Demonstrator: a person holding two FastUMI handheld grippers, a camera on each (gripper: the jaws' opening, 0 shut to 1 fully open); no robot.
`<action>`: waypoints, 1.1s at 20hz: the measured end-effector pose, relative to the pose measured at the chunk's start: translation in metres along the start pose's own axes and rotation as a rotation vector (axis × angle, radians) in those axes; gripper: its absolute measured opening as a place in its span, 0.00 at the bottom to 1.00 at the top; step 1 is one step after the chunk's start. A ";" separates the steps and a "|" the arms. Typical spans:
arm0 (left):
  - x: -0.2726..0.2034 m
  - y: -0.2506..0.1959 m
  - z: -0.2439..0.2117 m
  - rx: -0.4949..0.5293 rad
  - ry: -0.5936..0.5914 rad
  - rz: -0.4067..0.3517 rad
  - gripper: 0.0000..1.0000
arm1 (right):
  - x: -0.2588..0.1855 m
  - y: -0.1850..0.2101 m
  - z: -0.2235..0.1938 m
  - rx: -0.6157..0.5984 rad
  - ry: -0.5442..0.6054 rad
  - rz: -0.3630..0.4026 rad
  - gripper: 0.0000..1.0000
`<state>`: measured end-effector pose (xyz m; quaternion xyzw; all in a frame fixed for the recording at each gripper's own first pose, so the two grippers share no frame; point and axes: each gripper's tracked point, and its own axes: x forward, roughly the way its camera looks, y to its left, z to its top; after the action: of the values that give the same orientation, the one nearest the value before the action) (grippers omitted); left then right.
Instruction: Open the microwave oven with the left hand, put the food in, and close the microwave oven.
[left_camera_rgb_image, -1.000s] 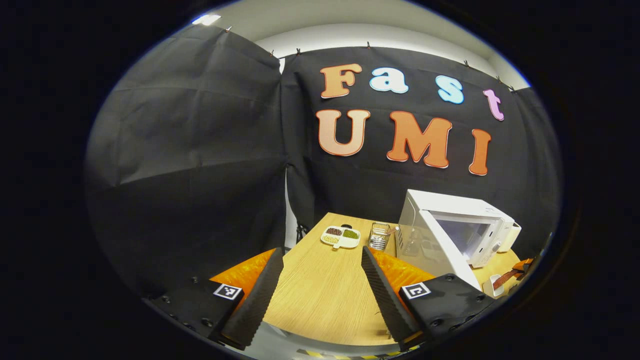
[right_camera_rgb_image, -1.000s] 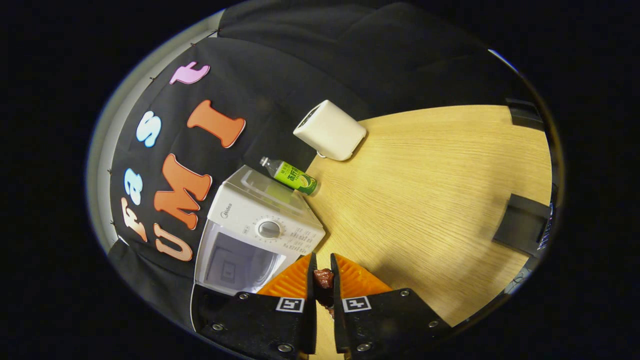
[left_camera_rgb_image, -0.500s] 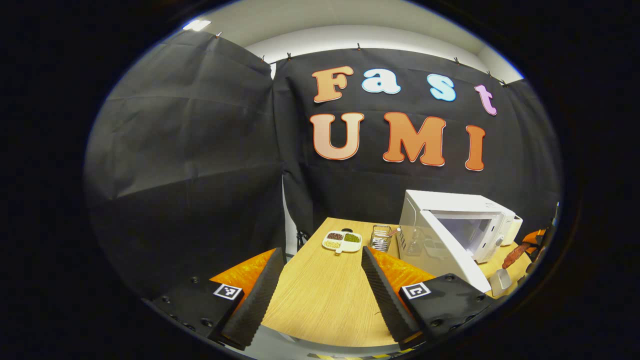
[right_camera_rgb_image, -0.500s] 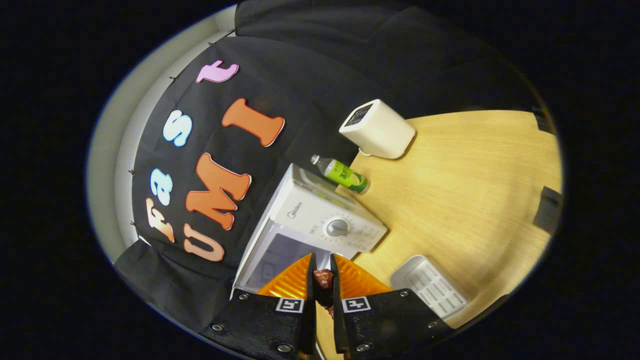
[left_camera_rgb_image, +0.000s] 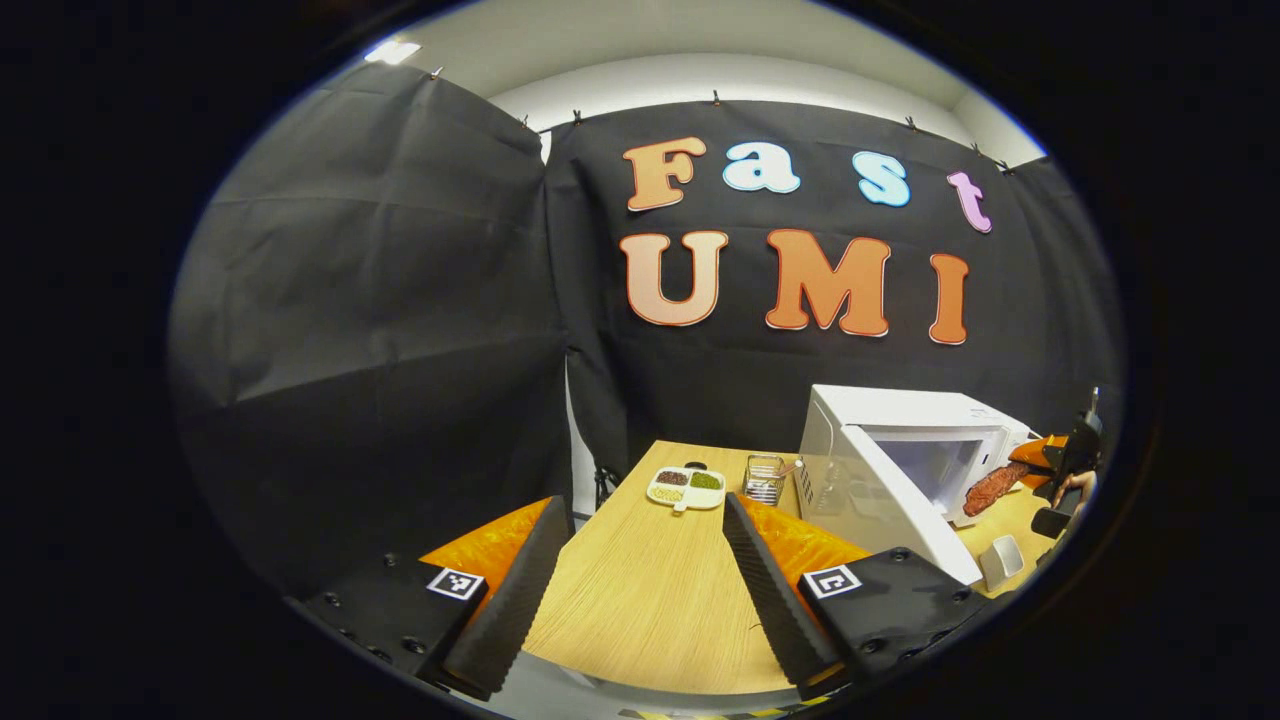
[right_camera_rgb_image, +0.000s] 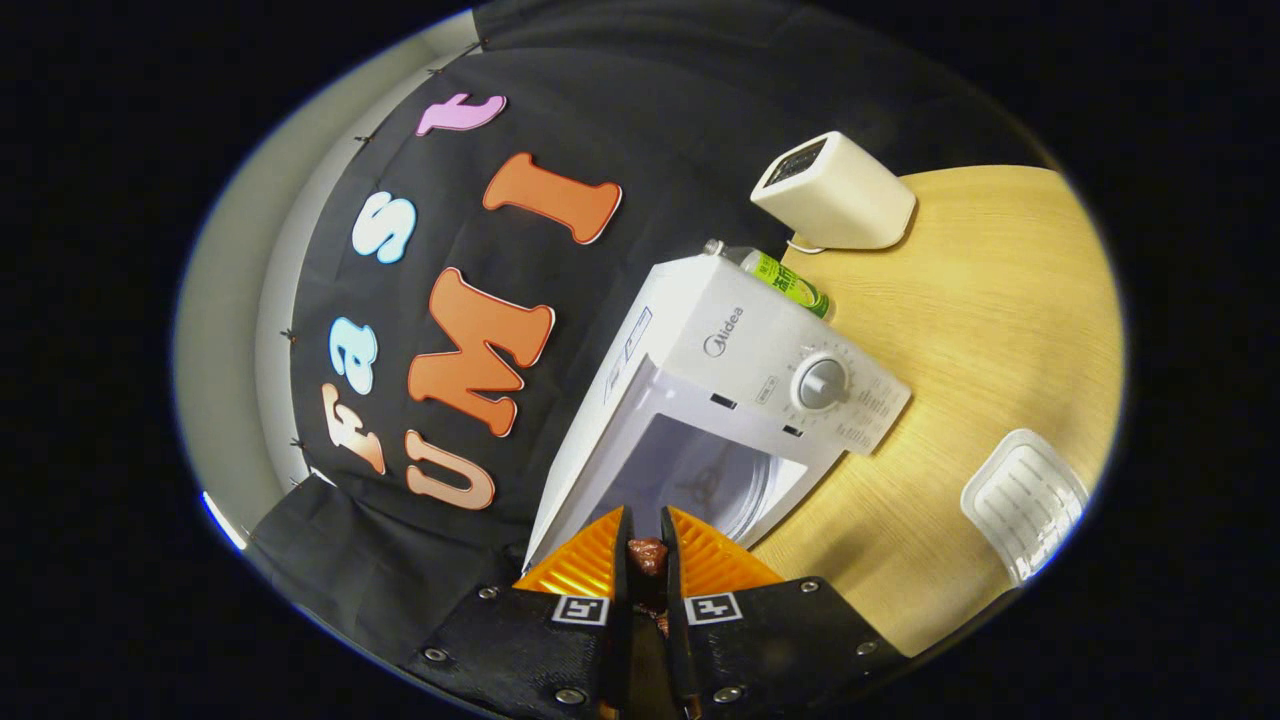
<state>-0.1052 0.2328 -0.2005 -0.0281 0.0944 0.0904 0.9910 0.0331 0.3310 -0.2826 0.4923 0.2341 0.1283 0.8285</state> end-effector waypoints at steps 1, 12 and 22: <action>0.000 0.002 -0.002 -0.006 0.006 0.002 1.00 | 0.008 0.002 -0.004 0.004 -0.003 -0.006 0.13; 0.029 0.024 -0.004 -0.010 0.025 0.036 0.97 | 0.103 0.016 -0.046 0.161 -0.070 -0.047 0.13; 0.054 0.048 -0.007 -0.021 0.050 0.097 0.98 | 0.191 -0.017 -0.076 0.118 -0.139 -0.192 0.13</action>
<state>-0.0635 0.2884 -0.2198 -0.0360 0.1193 0.1387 0.9825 0.1570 0.4648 -0.3782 0.5234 0.2295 0.0001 0.8206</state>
